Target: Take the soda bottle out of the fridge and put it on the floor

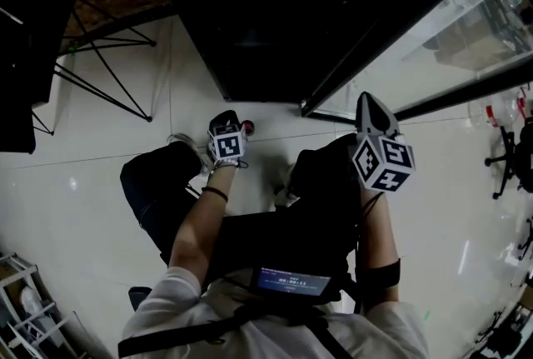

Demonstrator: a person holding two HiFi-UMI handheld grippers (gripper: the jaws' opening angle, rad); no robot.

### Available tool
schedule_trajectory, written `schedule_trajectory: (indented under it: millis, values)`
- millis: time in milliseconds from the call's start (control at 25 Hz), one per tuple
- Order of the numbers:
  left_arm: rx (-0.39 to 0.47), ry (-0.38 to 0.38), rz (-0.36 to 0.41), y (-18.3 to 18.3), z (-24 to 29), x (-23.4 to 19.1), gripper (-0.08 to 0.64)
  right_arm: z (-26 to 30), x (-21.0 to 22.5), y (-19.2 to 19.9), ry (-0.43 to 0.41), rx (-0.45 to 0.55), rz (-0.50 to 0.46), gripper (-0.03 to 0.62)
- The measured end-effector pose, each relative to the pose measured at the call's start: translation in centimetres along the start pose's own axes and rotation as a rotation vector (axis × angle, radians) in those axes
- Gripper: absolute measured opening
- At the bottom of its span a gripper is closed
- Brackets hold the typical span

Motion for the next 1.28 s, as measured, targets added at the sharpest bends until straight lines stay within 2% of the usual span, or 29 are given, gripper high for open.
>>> schedule_trajectory:
  millis: [120, 280, 520, 880, 1280]
  values:
    - [0.072, -0.018, -0.015, -3.4, -3.1, -0.1, 0.003, -0.2, -0.1, 0.0, 0.001, 0.006, -0.010, 0.017]
    - [0.178, 0.043, -0.037, -8.0, -7.7, 1.0, 0.002, -0.4, -0.2, 0.6, 0.003, 0.007, -0.008, 0.017]
    - [0.288, 0.116, 0.021, -13.1, -14.3, 3.1, 0.002, -0.3, -0.7, 0.6, 0.000, 0.045, -0.017, 0.017]
    - [0.413, 0.115, 0.177, -16.7, -22.1, 4.9, 0.002, -0.1, -1.9, 0.6, -0.018, 0.063, -0.035, 0.017]
    - [0.429, 0.124, 0.163, -17.1, -23.8, 5.1, 0.002, -0.8, -1.7, 0.7, -0.002, 0.068, -0.054, 0.014]
Point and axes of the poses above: the fingertips, and each gripper's own axes: z forward along the fingers, x to its right, y out of its underside, the point moved 5 cm from there along -z, backward along the fingers, and after that the axes turned 3 degrees about y, right-handed, at the moved point
